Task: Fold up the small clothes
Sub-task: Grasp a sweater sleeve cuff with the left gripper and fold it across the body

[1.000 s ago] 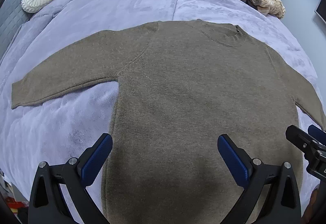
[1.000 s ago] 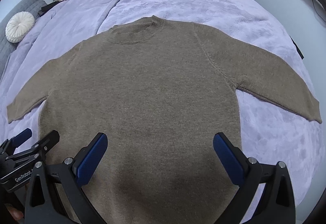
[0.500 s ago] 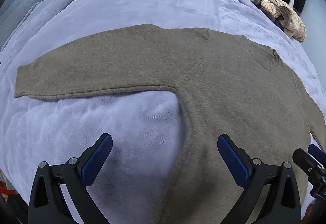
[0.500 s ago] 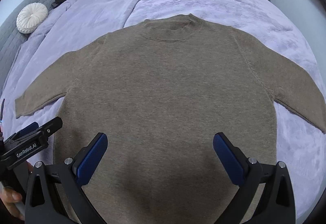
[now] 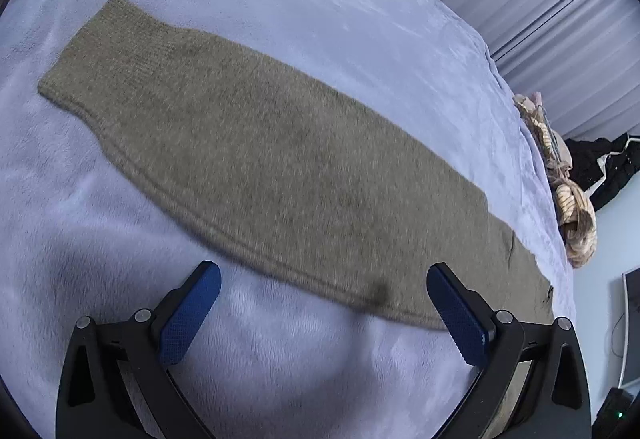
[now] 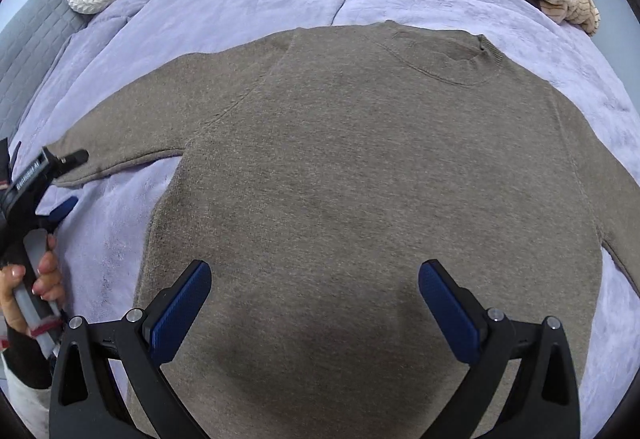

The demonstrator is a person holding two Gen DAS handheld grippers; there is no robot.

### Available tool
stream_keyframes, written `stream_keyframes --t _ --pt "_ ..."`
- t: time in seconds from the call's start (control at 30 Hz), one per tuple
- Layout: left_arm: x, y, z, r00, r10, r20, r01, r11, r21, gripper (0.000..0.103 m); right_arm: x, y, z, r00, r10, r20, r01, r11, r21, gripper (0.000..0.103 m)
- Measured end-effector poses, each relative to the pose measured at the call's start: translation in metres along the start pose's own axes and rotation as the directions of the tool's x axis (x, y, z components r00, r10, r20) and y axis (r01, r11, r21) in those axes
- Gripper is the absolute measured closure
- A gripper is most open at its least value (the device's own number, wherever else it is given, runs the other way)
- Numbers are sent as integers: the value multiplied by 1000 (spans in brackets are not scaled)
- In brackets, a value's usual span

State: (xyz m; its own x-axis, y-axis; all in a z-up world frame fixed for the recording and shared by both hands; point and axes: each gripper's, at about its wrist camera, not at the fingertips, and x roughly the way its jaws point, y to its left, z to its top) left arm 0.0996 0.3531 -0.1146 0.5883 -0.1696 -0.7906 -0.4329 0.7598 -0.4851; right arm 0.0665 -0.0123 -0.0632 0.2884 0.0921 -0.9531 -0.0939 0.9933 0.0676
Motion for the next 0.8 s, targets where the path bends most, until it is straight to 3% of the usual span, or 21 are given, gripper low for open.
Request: stream_keyframes --t 0.1,0.13,0.17,0.23,0.3,0.4,0.5,0.67,0.8 --pt "1 -3 15 998 -8 67 6 1000 30 0 5 7 1 1000 6 -11 -6 1000 -9 0" --pt "-1 -3 18 995 10 104 -13 1000 29 8 5 9 1 1000 9 -13 -9 1000 -12 0" --pt "-3 -3 21 991 21 132 -25 999 23 19 6 10 1 1000 12 -14 -12 1000 -15 0" --pt "-5 1 23 990 25 140 -26 1000 4 72 6 11 0 1000 18 -13 -18 1000 -18 0" --pt "-9 9 25 987 9 159 -7 1000 -12 95 6 9 0 1000 25 -12 -25 1000 -14 0" --pt "-23 1 25 978 -12 210 3 999 44 95 5 3 0 999 41 -3 -41 999 0 0" --pt "-42 -36 20 959 -41 280 -16 980 197 95 -1 -5 -1 998 66 23 -66 998 15 0" --pt "-64 -126 8 938 -170 301 36 914 405 95 -18 -23 -6 991 101 83 -104 994 40 0" --pt "-58 -210 -18 936 -271 225 106 827 552 95 -33 -51 -11 987 101 124 -113 989 97 0"
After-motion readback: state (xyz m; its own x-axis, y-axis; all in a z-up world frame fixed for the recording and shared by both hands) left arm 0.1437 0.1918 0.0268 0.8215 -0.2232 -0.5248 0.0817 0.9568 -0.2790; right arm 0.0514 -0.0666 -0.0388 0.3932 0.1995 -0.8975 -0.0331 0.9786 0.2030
